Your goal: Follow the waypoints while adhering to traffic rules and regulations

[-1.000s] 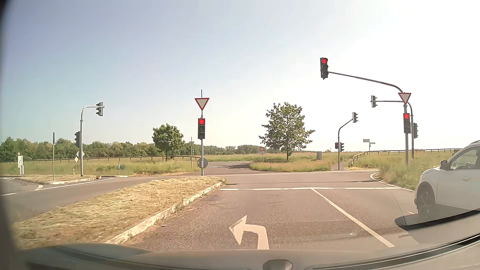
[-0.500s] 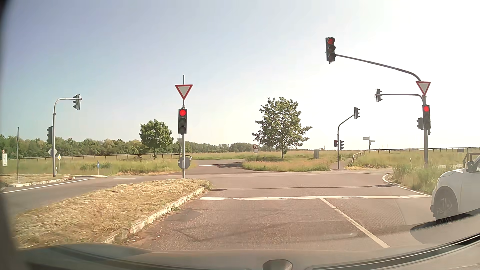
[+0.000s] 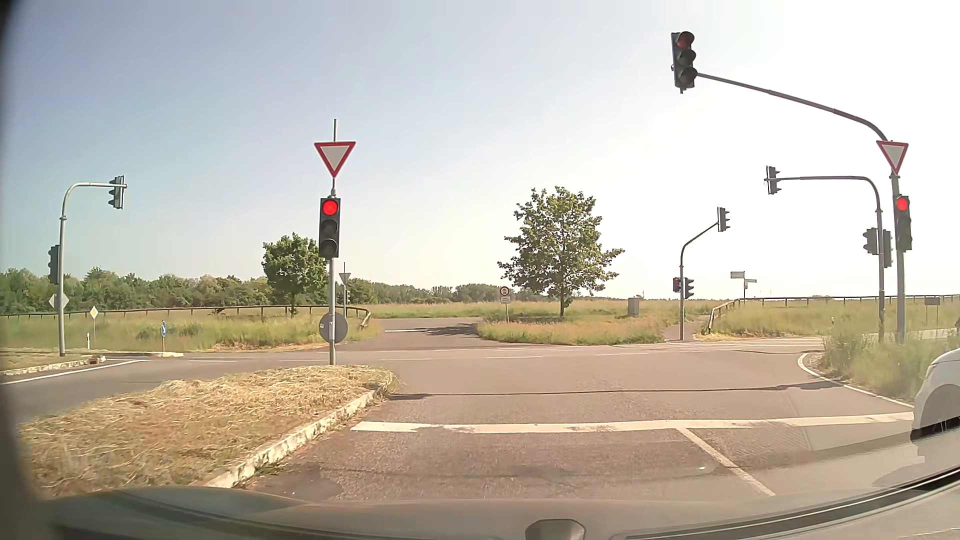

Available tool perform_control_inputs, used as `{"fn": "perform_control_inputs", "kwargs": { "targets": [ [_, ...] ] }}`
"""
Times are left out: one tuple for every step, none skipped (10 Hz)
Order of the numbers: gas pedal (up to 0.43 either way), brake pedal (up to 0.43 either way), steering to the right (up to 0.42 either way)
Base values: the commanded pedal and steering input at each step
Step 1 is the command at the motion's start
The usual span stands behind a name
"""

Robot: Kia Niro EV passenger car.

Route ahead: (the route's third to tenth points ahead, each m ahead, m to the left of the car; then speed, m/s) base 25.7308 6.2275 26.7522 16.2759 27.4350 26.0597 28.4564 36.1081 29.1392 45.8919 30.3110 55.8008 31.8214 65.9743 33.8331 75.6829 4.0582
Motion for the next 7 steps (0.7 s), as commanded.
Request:
{"fn": "perform_control_inputs", "kwargs": {
  "targets": [
    [0.0, 0.323, 0.014],
    [0.0, 0.329, 0.01],
    [0.0, 0.323, 0.006],
    [0.0, 0.329, 0.005],
    [0.0, 0.329, 0.003],
    [0.0, 0.323, 0.002],
    [0.0, 0.329, 0.001]
  ]
}}
